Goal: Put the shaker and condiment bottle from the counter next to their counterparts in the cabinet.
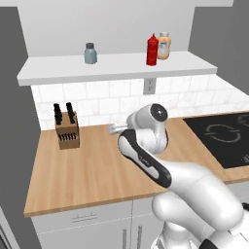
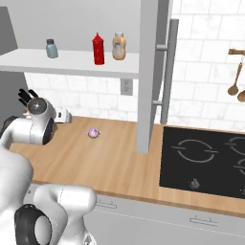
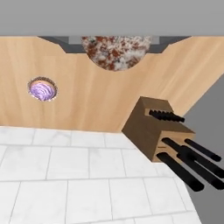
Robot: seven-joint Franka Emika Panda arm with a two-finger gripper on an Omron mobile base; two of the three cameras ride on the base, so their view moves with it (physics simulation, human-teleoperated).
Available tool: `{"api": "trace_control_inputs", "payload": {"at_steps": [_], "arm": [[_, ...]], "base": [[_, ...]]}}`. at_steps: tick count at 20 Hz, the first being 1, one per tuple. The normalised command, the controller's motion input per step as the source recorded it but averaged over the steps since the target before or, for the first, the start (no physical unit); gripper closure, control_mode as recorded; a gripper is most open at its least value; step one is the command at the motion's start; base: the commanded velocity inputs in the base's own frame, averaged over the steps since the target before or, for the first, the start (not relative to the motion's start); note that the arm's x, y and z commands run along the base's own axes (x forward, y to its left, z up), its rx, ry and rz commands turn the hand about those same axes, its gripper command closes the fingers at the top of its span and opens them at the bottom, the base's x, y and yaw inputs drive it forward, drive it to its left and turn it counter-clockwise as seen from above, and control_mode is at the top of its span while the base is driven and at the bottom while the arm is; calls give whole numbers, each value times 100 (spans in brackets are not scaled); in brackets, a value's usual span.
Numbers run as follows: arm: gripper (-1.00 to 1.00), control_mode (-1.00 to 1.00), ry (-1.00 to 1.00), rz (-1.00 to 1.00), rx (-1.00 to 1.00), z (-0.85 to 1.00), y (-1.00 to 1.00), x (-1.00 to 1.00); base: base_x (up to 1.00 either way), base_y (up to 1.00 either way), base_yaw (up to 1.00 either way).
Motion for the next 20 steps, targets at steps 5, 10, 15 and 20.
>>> {"api": "trace_control_inputs", "payload": {"at_steps": [5,10,15,20], "arm": [[100,-100,-10,0,0,82,18,18],[100,-100,-10,0,0,98,22,24],[100,-100,-10,0,0,100,31,14],[100,-100,-10,0,0,100,32,7]], "base": [[0,0,0],[0,0,0],[0,0,0],[0,0,0]]}}
